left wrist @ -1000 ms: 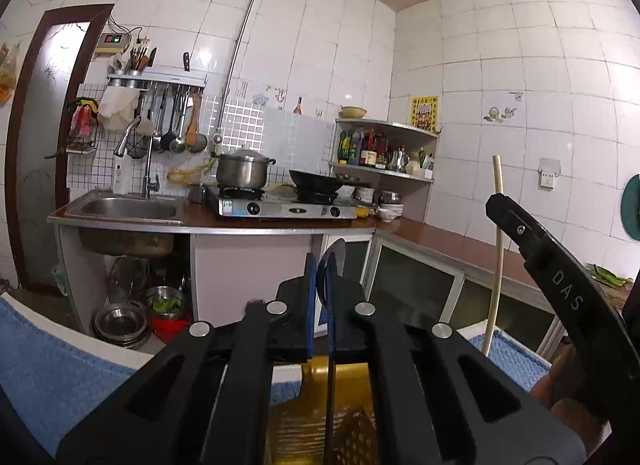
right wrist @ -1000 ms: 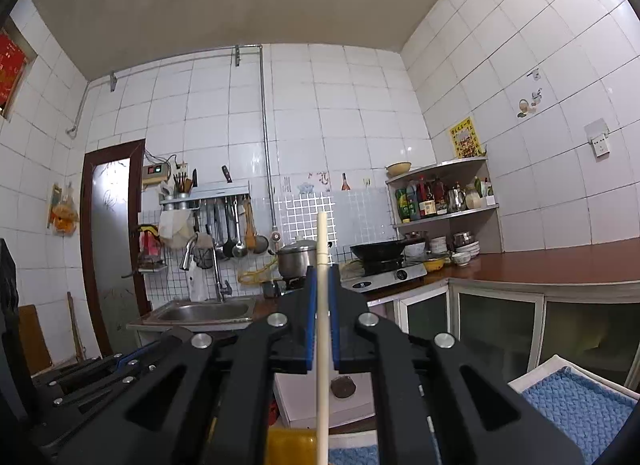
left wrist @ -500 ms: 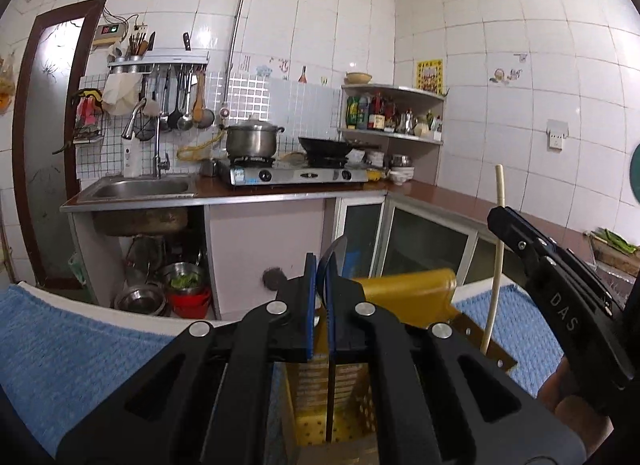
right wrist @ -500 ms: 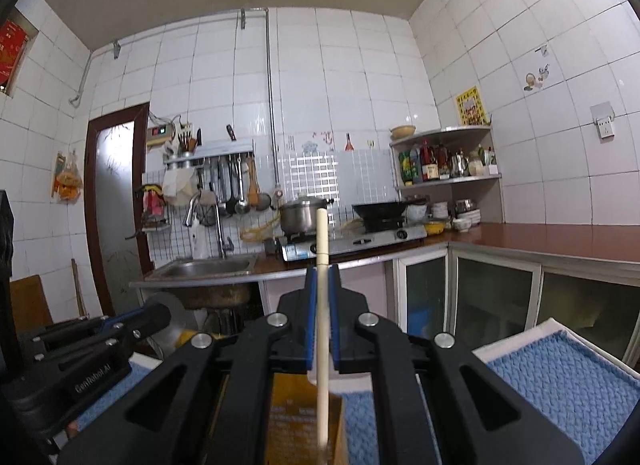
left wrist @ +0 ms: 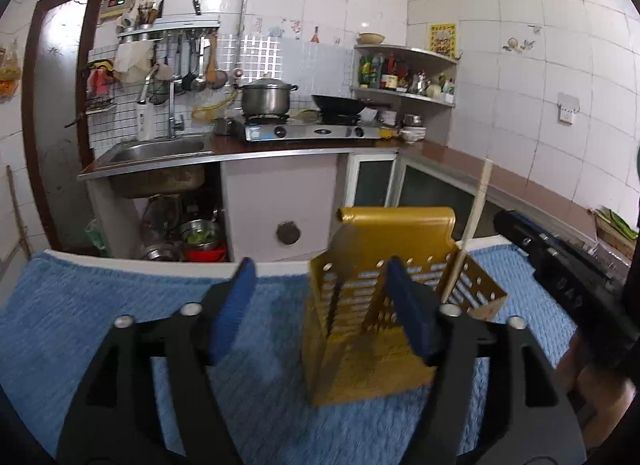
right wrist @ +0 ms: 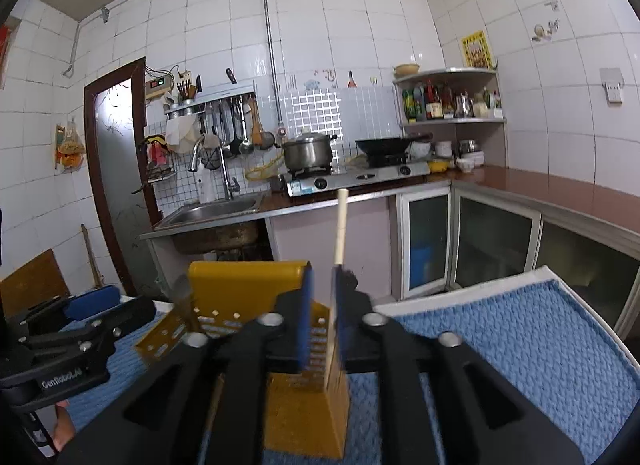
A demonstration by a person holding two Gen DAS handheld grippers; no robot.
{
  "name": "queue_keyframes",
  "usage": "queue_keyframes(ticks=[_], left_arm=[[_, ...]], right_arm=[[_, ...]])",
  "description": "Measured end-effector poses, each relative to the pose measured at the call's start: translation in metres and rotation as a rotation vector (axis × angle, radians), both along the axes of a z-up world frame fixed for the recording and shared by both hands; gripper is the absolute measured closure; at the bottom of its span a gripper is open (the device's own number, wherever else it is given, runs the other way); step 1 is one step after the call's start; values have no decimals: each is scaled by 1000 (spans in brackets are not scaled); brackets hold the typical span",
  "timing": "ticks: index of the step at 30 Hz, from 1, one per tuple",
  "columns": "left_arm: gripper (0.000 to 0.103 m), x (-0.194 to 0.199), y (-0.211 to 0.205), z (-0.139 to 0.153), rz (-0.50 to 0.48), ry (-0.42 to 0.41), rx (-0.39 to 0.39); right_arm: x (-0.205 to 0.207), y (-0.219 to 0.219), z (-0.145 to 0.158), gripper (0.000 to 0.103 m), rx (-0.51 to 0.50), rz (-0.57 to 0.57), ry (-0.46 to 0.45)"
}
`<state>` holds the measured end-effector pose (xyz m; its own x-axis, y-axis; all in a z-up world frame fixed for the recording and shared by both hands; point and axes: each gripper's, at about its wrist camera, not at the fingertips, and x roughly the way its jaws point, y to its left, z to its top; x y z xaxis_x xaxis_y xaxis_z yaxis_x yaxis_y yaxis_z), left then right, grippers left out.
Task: Organize utensils
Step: 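Lower spoon and chopstick into the holder and open both tools, then move both tools back down to the remaining utensils on the table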
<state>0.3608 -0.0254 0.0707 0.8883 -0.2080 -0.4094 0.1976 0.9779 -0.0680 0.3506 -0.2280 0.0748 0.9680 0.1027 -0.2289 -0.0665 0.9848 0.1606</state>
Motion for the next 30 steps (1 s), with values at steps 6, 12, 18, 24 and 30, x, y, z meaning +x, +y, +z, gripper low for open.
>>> queue_keyframes(ticks=[6, 12, 18, 24, 30], left_arm=[[11, -32, 21, 0, 53, 62, 24], [5, -65, 38, -12, 83, 135, 37], [5, -89, 49, -32, 84, 220, 25], [5, -108, 51, -53, 99, 286, 45], [5, -115, 46, -80, 120, 358, 106]], right_arm=[[-34, -8, -3, 50, -24, -23, 61], [-61, -16, -22, 49, -29, -42, 180], [-87, -23, -46, 48, 11, -48, 284], [-112, -15, -70, 48, -34, -47, 339], [-118, -10, -99, 48, -47, -34, 434]])
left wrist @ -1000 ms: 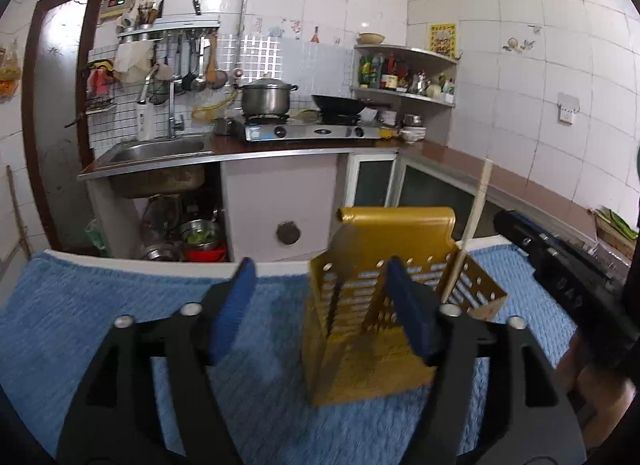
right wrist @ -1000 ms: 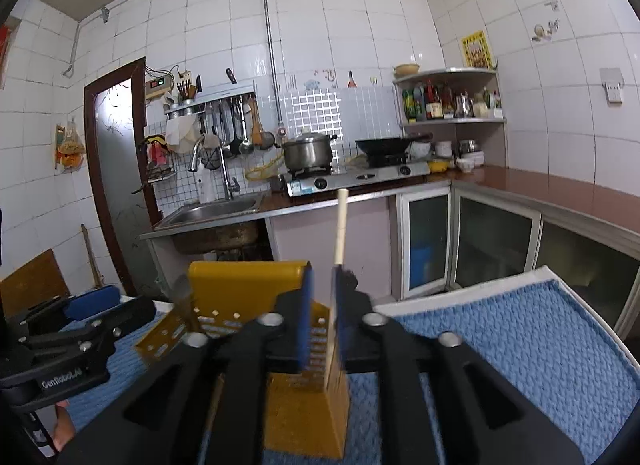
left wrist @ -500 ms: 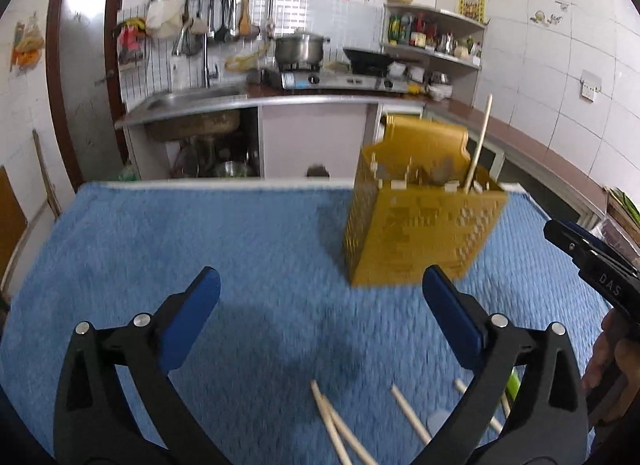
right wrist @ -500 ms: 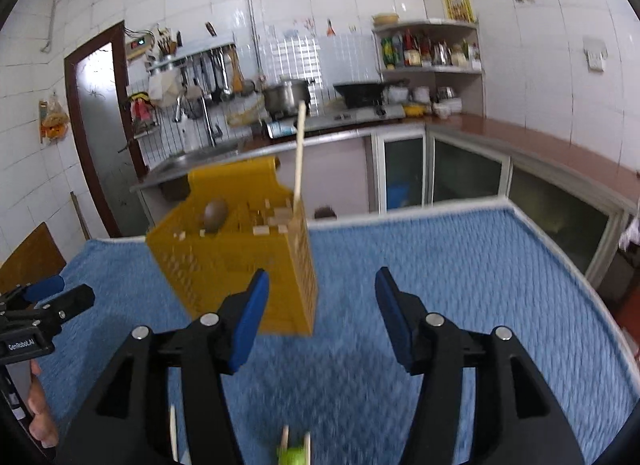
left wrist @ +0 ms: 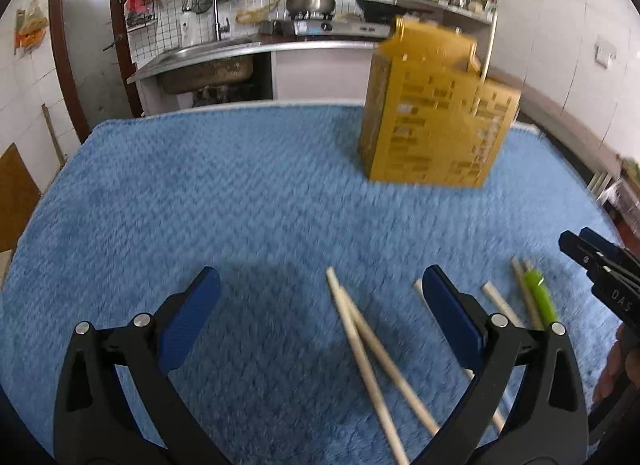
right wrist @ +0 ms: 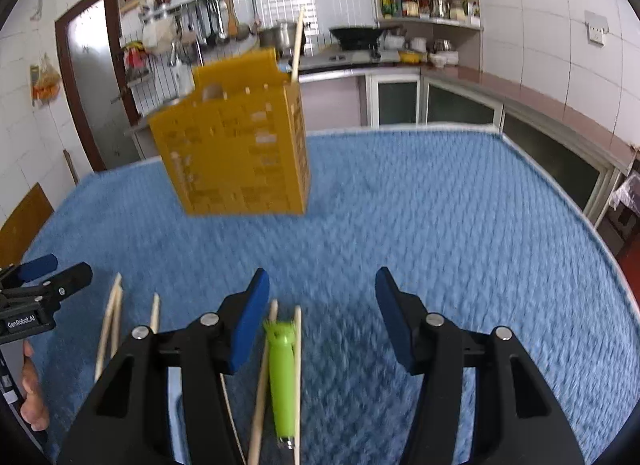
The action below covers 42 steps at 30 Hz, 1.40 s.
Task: Organize utensils
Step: 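Move both tools back down to the remaining utensils on the table, then grasp a wooden chopstick with left tool while right tool grasps the green frog-handled fork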
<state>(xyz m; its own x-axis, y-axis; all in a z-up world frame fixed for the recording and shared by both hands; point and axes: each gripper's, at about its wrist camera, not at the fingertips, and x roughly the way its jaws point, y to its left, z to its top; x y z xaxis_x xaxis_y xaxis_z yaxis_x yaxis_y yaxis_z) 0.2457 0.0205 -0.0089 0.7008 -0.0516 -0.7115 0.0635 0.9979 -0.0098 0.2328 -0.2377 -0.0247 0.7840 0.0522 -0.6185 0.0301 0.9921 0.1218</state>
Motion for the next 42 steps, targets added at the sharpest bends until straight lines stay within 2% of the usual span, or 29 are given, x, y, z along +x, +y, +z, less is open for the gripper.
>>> queue_keyframes(ticks=[4, 6, 7, 10, 16, 18, 20, 25, 29, 30, 33, 36, 42], left_arm=[[10, -5, 0, -9, -6, 38, 0], [17, -7, -1, -11, -7, 47, -1], [19, -9, -2, -13, -12, 57, -4], [26, -11, -4, -19, -21, 80, -8], [46, -7, -3, -24, -24, 114, -27], [57, -4, -3, -25, -28, 127, -33], [63, -2, -2, -27, -36, 144, -46], [67, 0, -2, -28, -41, 155, -54], [81, 1, -2, -30, -54, 174, -64], [83, 2, -3, -30, -58, 177, -66], [84, 1, -3, -30, -61, 176, -65], [89, 1, -2, -29, -63, 180, -81], [90, 3, -3, -30, -72, 189, -83]], right_arm=[[-3, 2, -11, 49, -6, 15, 51], [-5, 6, -14, 51, -23, 26, 64], [-6, 7, -15, 54, -26, 32, 72], [-6, 11, -20, 56, -31, 49, 103], [-4, 18, -27, 63, -47, 68, 143], [-4, 19, -27, 68, -62, 57, 159], [-3, 17, -29, 69, -50, 46, 177], [-4, 8, -29, 68, 12, 43, 194], [0, 6, -30, 69, -6, 32, 206], [0, 7, -30, 73, -7, 31, 209], [-1, 7, -29, 79, -16, 24, 210], [-2, 6, -27, 80, -11, 22, 213], [1, 4, -34, 84, 1, 27, 247]])
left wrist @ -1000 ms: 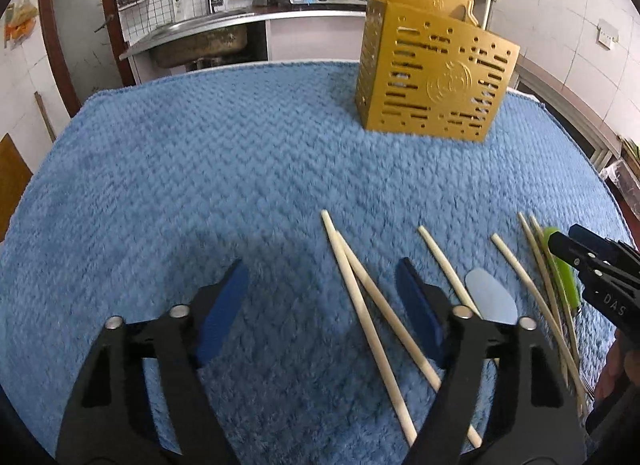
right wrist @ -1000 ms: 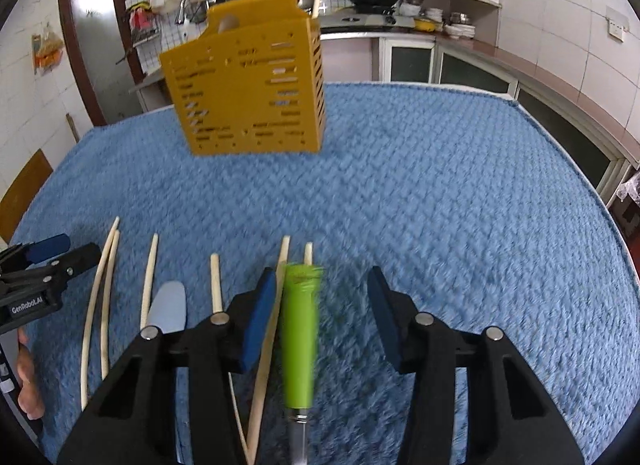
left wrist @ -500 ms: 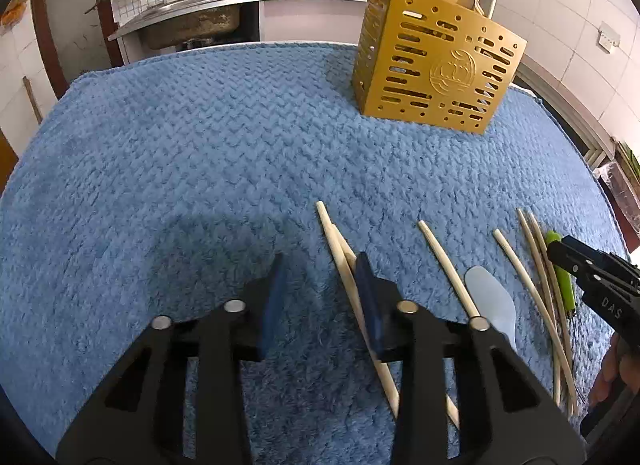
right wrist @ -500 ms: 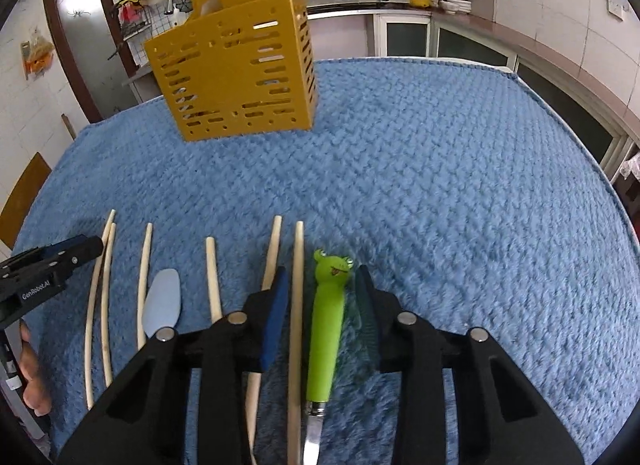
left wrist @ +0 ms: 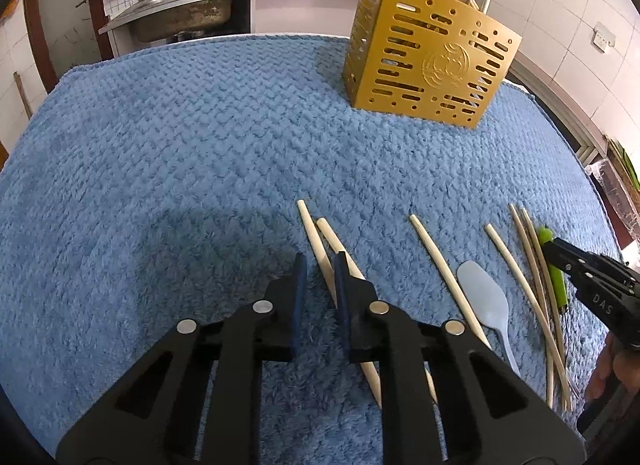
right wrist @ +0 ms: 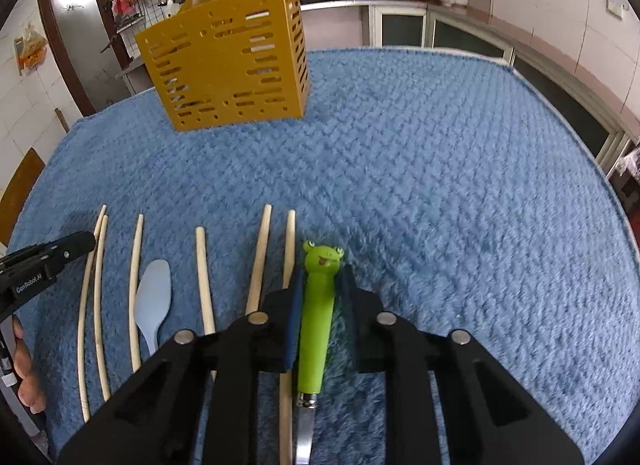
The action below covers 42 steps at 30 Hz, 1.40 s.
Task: Organize utensils
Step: 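Grasp a wooden chopstick with left tool while right tool grasps the green frog-handled fork, then lift the chopstick and fork and carry both over the yellow holder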
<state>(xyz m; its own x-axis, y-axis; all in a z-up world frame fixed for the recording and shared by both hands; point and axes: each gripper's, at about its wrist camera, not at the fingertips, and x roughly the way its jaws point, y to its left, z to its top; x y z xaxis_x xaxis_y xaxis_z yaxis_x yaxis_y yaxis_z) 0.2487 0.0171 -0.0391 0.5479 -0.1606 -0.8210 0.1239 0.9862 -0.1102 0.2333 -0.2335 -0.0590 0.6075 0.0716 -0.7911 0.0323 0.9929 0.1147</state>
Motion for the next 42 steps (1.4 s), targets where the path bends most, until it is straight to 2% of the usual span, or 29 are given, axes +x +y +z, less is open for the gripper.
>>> queue_keyframes(ticks=[8, 16, 22, 31, 36, 42], left_arm=[[90, 9, -5, -5, -19, 33, 1], [93, 16, -4, -5, -25, 31, -11], [94, 22, -11, -5, -43, 36, 24], [94, 31, -12, -4, -31, 71, 23], [95, 24, -7, 6, -31, 30, -4], [96, 8, -7, 33, -38, -69, -6]], right_arm=[[9, 3, -2, 84, -10, -2, 12], [11, 3, -2, 85, -14, 7, 16], [14, 4, -1, 85, -17, 14, 31], [22, 1, -1, 86, 11, 10, 47], [13, -2, 9, 86, 33, 3, 2], [0, -6, 36, 86, 46, -7, -85]])
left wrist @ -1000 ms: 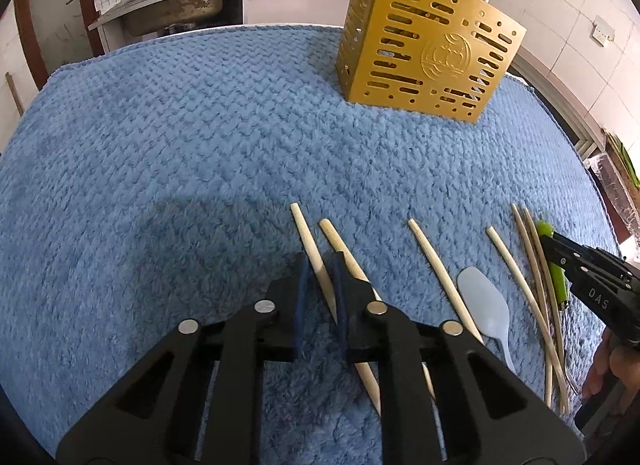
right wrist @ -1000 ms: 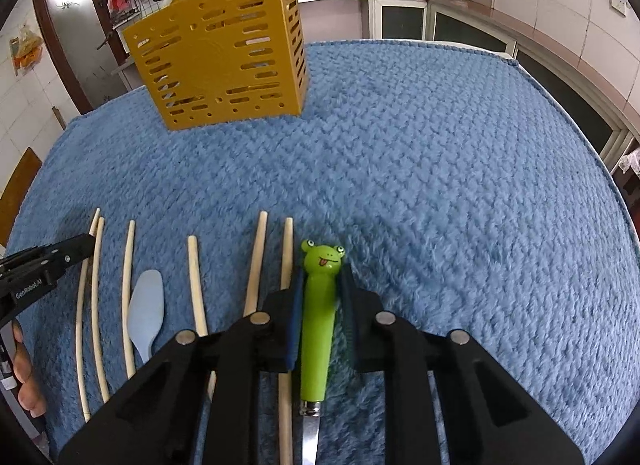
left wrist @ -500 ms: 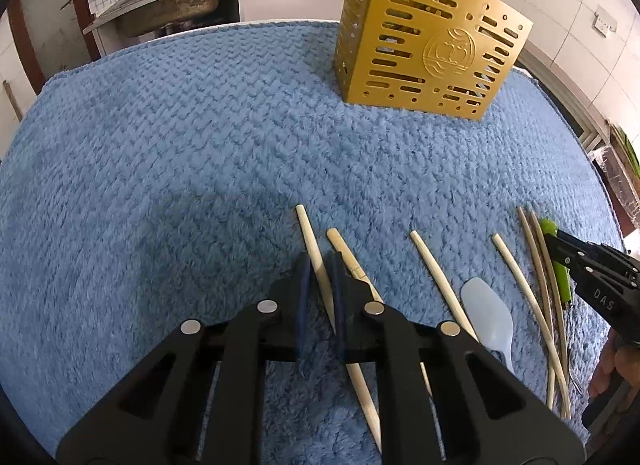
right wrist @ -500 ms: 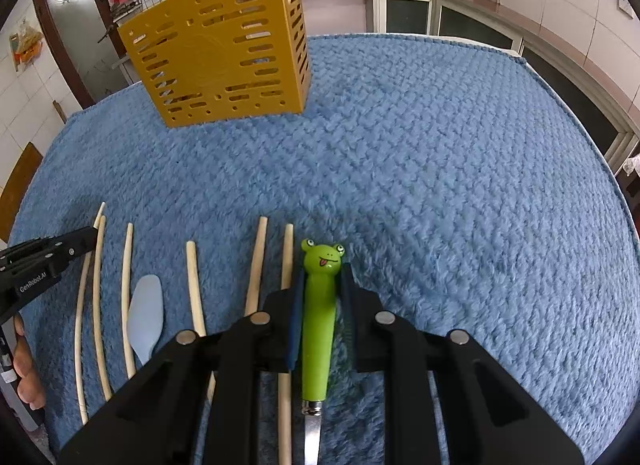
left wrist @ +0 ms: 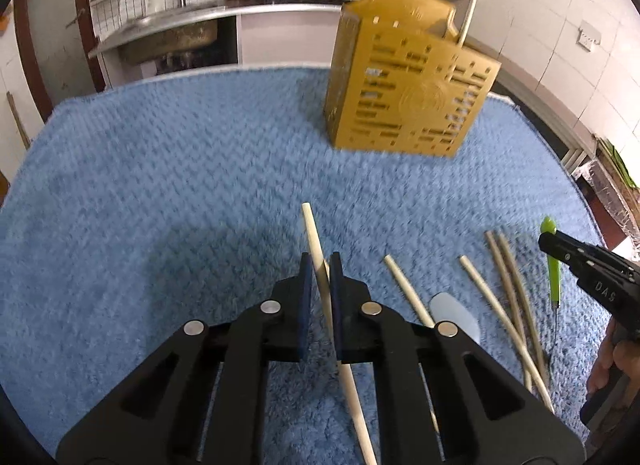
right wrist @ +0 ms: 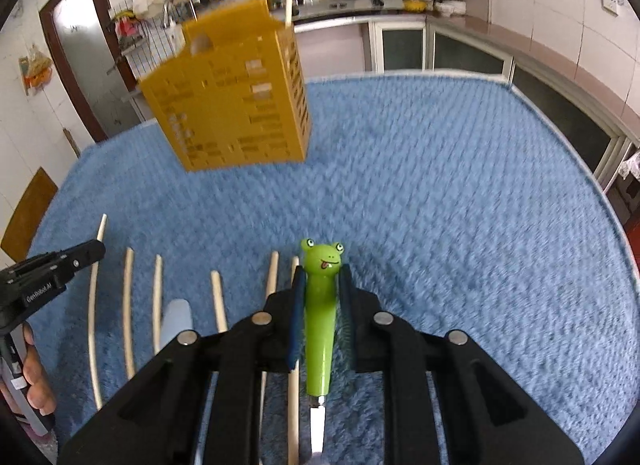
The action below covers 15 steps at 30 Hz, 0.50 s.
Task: Organize utensils
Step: 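Lift the chopstick and fork and carry both over the yellow holder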
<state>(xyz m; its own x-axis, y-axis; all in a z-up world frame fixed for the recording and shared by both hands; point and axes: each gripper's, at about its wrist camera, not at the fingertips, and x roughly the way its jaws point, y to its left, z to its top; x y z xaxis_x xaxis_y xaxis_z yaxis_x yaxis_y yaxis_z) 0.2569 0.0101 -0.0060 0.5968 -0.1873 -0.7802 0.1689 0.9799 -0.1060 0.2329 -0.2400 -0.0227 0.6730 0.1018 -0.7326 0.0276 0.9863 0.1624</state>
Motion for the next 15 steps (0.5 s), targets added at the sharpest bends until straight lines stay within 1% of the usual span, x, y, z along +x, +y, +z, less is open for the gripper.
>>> queue_keyframes(ticks=[5, 8, 15], left_arm=[[97, -14, 1, 26, -7, -96, -26], [98, -23, 4, 40, -8, -154, -27], [99, -31, 6, 58, -8, -222, -42]], right_arm=[[-13, -2, 30, 86, 1, 0, -105], [-17, 0, 41, 86, -9, 1, -154], [-23, 0, 48, 86, 0, 2, -212]])
